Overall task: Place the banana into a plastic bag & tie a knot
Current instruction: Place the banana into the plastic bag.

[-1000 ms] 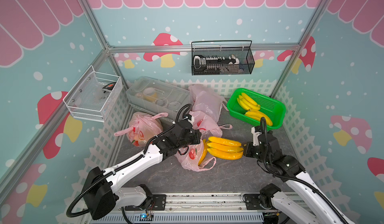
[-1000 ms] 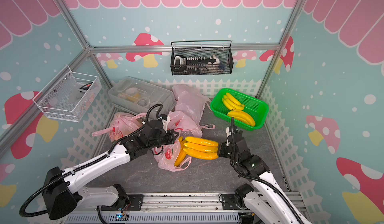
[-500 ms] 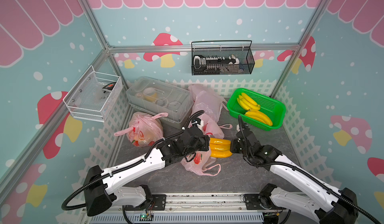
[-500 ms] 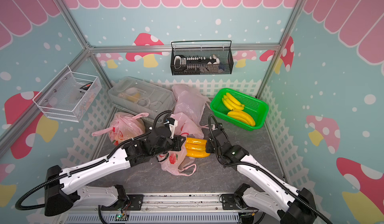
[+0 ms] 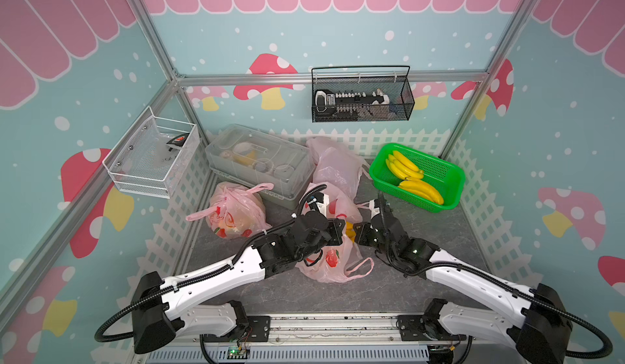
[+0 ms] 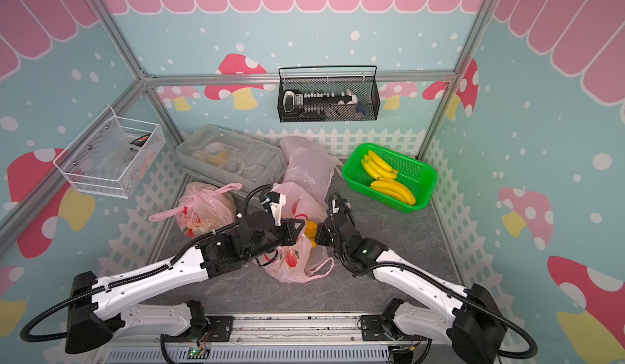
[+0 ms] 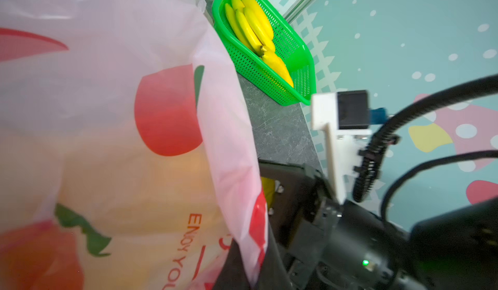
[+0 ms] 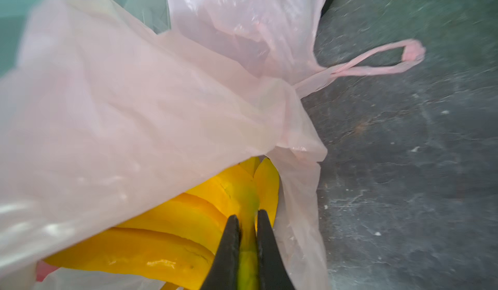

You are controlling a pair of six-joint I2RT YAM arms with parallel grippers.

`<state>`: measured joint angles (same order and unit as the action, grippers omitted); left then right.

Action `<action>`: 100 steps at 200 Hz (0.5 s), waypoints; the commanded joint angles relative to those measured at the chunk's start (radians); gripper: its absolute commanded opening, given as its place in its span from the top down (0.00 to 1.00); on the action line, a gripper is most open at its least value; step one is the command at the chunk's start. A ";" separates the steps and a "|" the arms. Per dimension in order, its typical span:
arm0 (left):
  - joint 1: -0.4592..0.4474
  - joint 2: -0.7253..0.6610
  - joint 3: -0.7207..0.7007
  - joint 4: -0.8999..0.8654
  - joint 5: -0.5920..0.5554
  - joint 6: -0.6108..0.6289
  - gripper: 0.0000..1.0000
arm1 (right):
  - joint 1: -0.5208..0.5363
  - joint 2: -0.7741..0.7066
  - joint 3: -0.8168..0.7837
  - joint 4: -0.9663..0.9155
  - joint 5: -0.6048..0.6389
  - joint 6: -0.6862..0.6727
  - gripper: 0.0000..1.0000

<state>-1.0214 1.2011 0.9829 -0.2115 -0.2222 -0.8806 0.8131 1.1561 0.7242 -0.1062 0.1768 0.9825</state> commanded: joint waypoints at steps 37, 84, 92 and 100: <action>0.069 -0.136 -0.129 0.103 -0.019 -0.073 1.00 | 0.070 0.145 0.003 0.174 -0.037 -0.024 0.72; 0.187 -0.264 -0.210 0.092 0.070 -0.047 1.00 | 0.068 0.078 0.011 0.102 -0.038 -0.196 0.36; 0.207 -0.289 -0.219 0.088 0.083 -0.031 1.00 | 0.065 0.057 0.014 0.083 -0.028 -0.231 0.33; 0.225 -0.310 -0.225 0.076 0.094 -0.014 1.00 | 0.060 0.033 0.019 0.058 -0.014 -0.265 0.30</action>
<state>-0.8417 0.9573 0.7769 -0.1402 -0.1818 -0.9218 0.8780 1.2591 0.7238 -0.0002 0.1364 0.8371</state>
